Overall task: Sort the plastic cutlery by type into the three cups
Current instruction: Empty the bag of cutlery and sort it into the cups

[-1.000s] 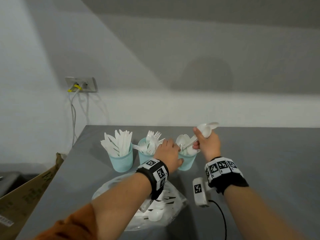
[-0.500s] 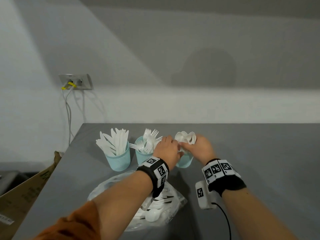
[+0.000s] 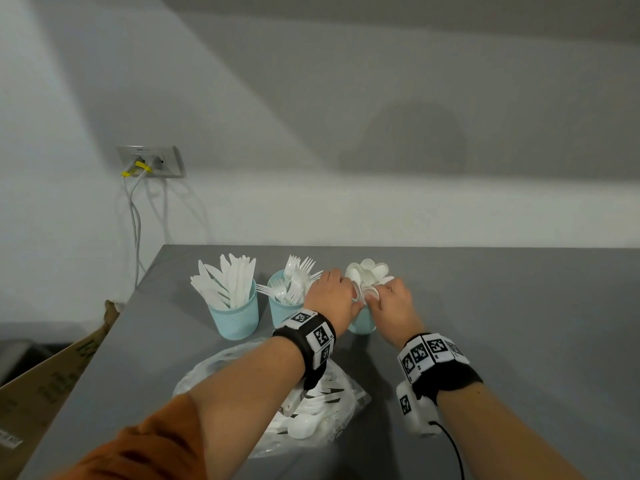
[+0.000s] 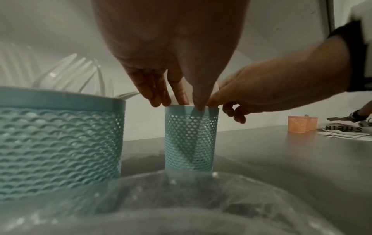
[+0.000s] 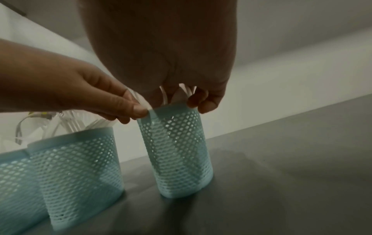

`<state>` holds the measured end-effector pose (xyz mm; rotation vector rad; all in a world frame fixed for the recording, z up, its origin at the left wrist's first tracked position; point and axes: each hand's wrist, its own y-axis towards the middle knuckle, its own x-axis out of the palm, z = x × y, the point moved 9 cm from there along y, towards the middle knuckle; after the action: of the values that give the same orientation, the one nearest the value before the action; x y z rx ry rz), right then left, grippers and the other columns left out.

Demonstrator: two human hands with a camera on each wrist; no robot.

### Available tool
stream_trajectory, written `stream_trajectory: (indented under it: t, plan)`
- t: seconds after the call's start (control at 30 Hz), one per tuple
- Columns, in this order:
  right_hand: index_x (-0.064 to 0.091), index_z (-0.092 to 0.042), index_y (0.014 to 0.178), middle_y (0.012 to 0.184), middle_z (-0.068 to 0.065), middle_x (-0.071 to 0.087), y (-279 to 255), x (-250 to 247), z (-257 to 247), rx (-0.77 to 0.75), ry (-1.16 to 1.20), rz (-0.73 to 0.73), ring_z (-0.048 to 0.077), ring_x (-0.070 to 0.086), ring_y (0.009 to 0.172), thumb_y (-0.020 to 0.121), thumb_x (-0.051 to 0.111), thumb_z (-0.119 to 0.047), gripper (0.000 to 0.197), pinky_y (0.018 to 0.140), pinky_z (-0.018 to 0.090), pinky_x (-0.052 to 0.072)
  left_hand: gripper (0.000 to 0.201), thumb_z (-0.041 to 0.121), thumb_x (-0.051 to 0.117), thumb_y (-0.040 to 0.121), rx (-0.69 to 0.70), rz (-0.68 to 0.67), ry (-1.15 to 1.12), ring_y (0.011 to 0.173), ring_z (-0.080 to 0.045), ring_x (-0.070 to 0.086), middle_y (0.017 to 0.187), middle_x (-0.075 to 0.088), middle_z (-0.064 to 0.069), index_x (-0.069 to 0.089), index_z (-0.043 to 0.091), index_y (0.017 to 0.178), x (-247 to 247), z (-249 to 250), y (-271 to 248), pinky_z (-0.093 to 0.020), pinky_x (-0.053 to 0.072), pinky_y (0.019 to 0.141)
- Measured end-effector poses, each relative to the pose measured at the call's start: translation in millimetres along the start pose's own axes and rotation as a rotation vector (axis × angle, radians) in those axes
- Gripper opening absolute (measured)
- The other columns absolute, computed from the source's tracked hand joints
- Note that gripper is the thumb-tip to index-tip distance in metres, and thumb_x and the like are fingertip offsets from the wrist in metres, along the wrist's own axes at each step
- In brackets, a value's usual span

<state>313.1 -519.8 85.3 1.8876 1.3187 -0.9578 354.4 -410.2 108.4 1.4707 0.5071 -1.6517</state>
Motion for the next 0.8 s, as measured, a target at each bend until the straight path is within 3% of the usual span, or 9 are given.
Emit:
stream_trajectory:
  t: [0.13, 0.3, 0.43, 0.5, 0.57, 0.63, 0.67, 0.73, 0.8]
  plan:
    - [0.05, -0.016, 0.127, 0.124, 0.007, 0.038, -8, -23, -13, -0.006, 0.147, 0.145, 0.022, 0.043, 0.116, 0.084, 0.059, -0.017, 0.043, 0.094, 0.032, 0.041, 0.034, 0.042, 0.052, 0.091, 0.014, 0.002, -0.04, 0.114, -0.023, 0.046, 0.118, 0.054, -0.006, 0.06, 0.017, 0.113, -6, -1, -4, -0.033, 0.037, 0.097]
    - [0.06, -0.014, 0.107, 0.114, 0.006, 0.049, -19, -41, -56, -0.131, 0.211, 0.279, 0.024, 0.05, 0.109, 0.08, 0.059, -0.009, 0.028, 0.094, 0.035, 0.044, 0.023, 0.027, 0.056, 0.089, 0.084, 0.13, -0.19, 0.109, -0.017, 0.048, 0.11, 0.059, 0.001, 0.063, 0.021, 0.11, -47, -9, -37, -0.026, 0.034, 0.094]
    - [0.061, -0.014, 0.094, 0.091, 0.002, 0.06, -39, -11, -102, -0.223, 0.354, 0.059, 0.01, 0.054, 0.078, 0.083, 0.056, -0.009, 0.014, 0.072, 0.017, 0.041, 0.011, 0.027, 0.061, 0.086, 0.009, 0.09, -0.271, 0.091, -0.012, 0.056, 0.092, 0.063, 0.01, 0.067, 0.027, 0.095, -63, -51, -86, -0.031, 0.047, 0.084]
    - [0.06, -0.019, 0.093, 0.079, -0.005, 0.06, -54, 18, -116, -0.212, 0.362, -0.116, 0.007, 0.052, 0.066, 0.084, 0.057, -0.013, 0.011, 0.066, 0.021, 0.042, 0.008, 0.029, 0.063, 0.085, -0.072, 0.034, -0.275, 0.09, -0.009, 0.056, 0.089, 0.061, 0.014, 0.067, 0.031, 0.092, -62, -82, -110, -0.031, 0.048, 0.083]
    - [0.064, -0.02, 0.093, 0.074, -0.01, 0.059, -70, 49, -124, -0.203, 0.316, -0.299, 0.008, 0.054, 0.063, 0.084, 0.057, -0.015, 0.012, 0.068, 0.026, 0.048, 0.009, 0.03, 0.064, 0.085, -0.151, -0.042, -0.208, 0.097, -0.012, 0.053, 0.095, 0.059, 0.011, 0.066, 0.032, 0.094, -59, -109, -132, -0.029, 0.044, 0.088]
    - [0.068, -0.017, 0.098, 0.077, -0.01, 0.063, -87, 78, -126, -0.179, 0.274, -0.486, 0.011, 0.06, 0.072, 0.087, 0.055, -0.014, 0.018, 0.07, 0.023, 0.049, 0.015, 0.032, 0.065, 0.084, -0.228, -0.11, -0.113, 0.108, -0.016, 0.05, 0.108, 0.057, 0.007, 0.065, 0.033, 0.099, -55, -133, -154, -0.03, 0.04, 0.094]
    - [0.069, -0.016, 0.104, 0.087, -0.008, 0.067, -94, 89, -123, -0.176, 0.196, -0.56, 0.013, 0.062, 0.083, 0.088, 0.054, -0.013, 0.022, 0.074, 0.02, 0.047, 0.019, 0.033, 0.065, 0.083, -0.268, -0.157, -0.074, 0.115, -0.017, 0.047, 0.115, 0.054, 0.007, 0.064, 0.034, 0.102, -51, -144, -164, -0.031, 0.038, 0.097]
    - [0.063, -0.018, 0.121, 0.122, 0.0, 0.063, -102, 105, -115, -0.226, -0.068, -0.622, 0.017, 0.055, 0.114, 0.087, 0.055, -0.016, 0.034, 0.094, 0.022, 0.04, 0.031, 0.036, 0.065, 0.08, -0.347, -0.256, -0.014, 0.122, -0.017, 0.038, 0.127, 0.045, 0.008, 0.06, 0.037, 0.111, -42, -160, -185, -0.034, 0.036, 0.101]
    - [0.05, -0.022, 0.135, 0.141, 0.005, 0.046, -105, 114, -108, -0.277, -0.258, -0.608, 0.023, 0.04, 0.132, 0.083, 0.06, -0.023, 0.053, 0.111, 0.029, 0.028, 0.05, 0.032, 0.066, 0.077, -0.424, -0.337, 0.002, 0.124, -0.021, 0.035, 0.134, 0.038, 0.005, 0.053, 0.039, 0.125, -36, -176, -204, -0.037, 0.037, 0.104]
